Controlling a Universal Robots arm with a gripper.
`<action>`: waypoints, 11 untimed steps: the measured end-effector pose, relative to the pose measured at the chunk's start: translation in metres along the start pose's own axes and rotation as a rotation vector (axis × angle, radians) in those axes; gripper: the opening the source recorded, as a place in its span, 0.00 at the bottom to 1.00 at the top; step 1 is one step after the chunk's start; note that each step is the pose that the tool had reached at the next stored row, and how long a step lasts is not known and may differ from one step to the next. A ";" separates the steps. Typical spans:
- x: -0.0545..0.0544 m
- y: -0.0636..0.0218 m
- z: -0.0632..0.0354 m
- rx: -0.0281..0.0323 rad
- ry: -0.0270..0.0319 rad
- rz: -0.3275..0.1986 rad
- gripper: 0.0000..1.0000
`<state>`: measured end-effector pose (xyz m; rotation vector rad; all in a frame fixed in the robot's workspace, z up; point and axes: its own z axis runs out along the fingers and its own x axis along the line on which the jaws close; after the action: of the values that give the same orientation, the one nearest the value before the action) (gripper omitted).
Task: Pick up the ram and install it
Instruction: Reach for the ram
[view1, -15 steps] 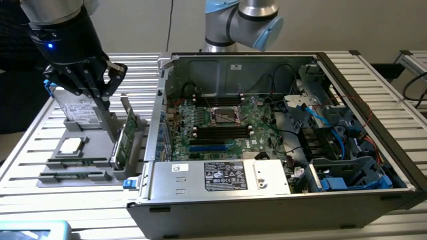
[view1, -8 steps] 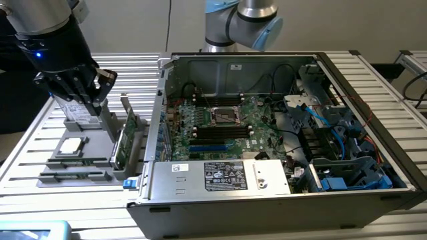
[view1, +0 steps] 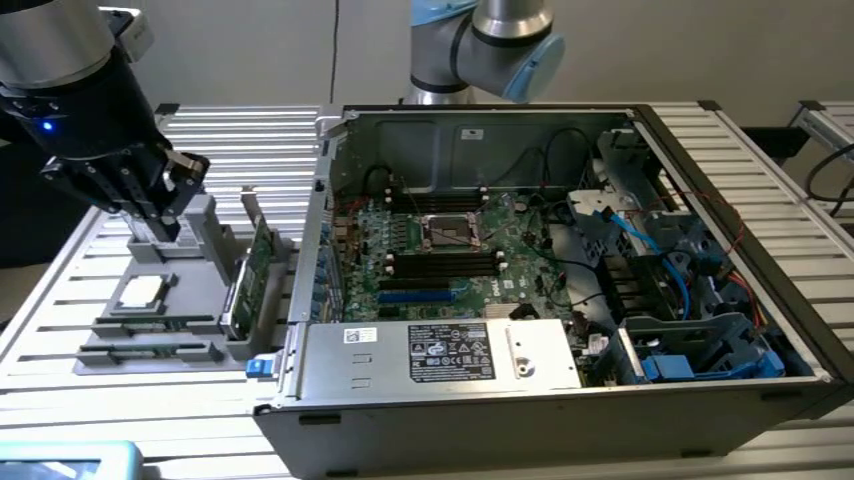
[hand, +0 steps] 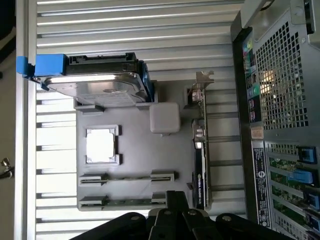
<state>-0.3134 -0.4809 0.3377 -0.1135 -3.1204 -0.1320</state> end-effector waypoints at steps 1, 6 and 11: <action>0.002 -0.0003 0.0009 0.0033 -0.0003 0.000 0.11; 0.009 -0.0018 0.0043 0.0245 -0.0016 0.000 0.11; 0.021 -0.0046 0.0103 0.0317 -0.0021 0.000 0.11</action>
<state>-0.3343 -0.4832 0.3274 -0.1140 -3.1230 -0.0823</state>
